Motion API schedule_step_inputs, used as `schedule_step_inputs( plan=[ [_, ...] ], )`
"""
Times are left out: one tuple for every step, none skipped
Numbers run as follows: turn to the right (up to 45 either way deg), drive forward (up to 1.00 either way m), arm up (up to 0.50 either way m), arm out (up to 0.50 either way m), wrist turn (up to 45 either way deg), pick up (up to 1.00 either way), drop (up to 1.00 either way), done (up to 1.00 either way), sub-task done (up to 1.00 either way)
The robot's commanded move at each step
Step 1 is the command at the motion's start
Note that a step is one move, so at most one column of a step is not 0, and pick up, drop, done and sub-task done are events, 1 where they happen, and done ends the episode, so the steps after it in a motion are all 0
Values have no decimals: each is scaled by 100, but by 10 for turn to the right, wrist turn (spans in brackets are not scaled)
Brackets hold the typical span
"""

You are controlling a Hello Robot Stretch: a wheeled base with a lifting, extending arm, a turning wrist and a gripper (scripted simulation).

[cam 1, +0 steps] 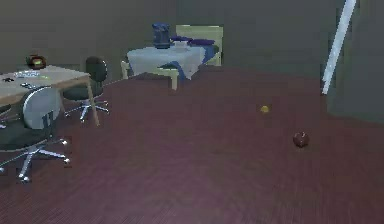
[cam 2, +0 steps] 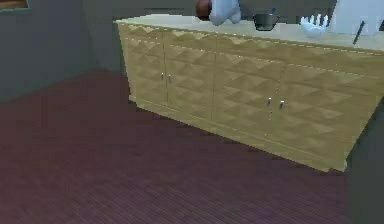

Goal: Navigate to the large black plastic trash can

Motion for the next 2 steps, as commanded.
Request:
schedule_step_inputs(
  plan=[
    [240, 0, 0, 0, 0, 0, 0, 0, 0],
    [0, 5, 0, 0, 0, 0, 0, 0, 0]
  ],
)
